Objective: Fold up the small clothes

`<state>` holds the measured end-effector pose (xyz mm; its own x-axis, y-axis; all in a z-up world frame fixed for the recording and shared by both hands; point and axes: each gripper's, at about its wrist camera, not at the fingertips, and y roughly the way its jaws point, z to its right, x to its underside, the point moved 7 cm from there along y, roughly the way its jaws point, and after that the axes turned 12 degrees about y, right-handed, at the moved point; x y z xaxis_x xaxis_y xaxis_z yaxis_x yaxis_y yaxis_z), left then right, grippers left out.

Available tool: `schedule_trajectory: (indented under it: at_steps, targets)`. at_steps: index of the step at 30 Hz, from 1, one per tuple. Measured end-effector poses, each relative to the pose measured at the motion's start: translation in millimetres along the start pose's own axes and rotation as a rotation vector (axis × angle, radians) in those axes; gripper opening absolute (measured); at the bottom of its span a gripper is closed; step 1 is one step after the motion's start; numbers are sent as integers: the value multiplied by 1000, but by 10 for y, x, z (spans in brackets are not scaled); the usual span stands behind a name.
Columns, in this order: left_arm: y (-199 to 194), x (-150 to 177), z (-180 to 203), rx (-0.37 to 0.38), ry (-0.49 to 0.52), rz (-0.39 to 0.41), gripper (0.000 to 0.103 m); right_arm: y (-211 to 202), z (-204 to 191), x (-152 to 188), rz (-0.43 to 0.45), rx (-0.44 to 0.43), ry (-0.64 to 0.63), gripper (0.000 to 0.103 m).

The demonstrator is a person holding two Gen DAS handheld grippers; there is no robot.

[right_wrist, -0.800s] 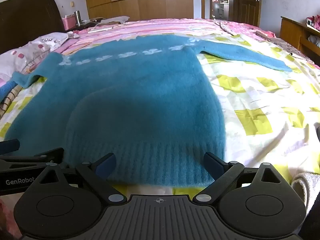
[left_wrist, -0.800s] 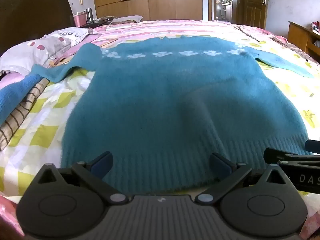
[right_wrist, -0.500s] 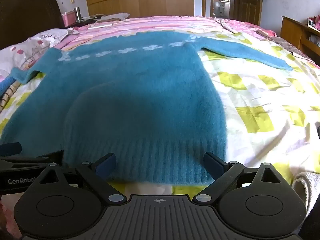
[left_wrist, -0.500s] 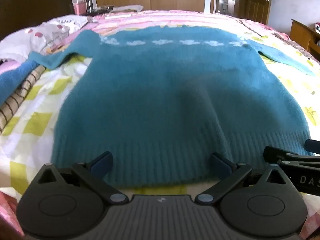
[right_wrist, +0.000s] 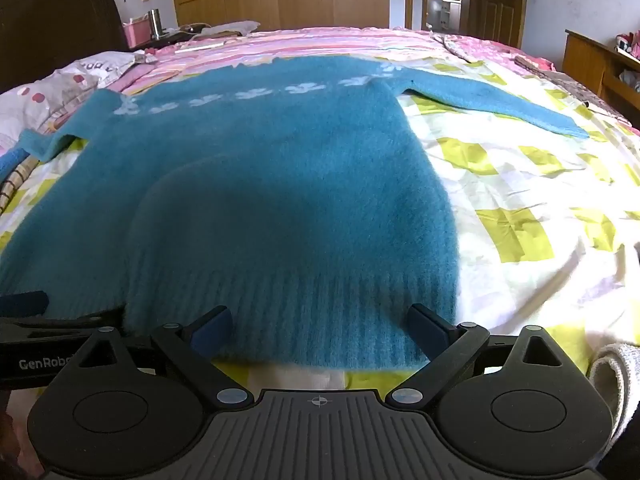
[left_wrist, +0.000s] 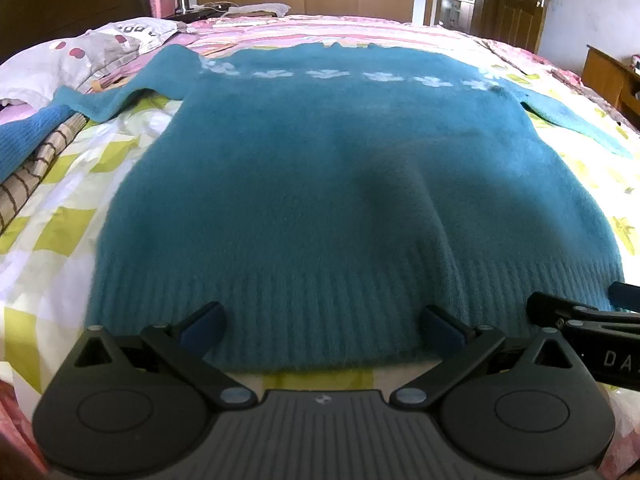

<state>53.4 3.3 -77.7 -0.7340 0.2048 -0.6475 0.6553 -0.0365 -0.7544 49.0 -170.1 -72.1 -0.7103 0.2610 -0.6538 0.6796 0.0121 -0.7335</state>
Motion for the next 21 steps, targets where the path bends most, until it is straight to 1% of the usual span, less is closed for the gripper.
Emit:
schedule_trajectory:
  at_steps: [14, 21]
  targets:
    - [-22, 4, 11, -21, -2, 18, 103, -1, 17, -7, 5, -12, 5, 96]
    - [-109, -49, 7, -29, 1, 30, 103, -46, 48, -55, 17, -29, 14, 96]
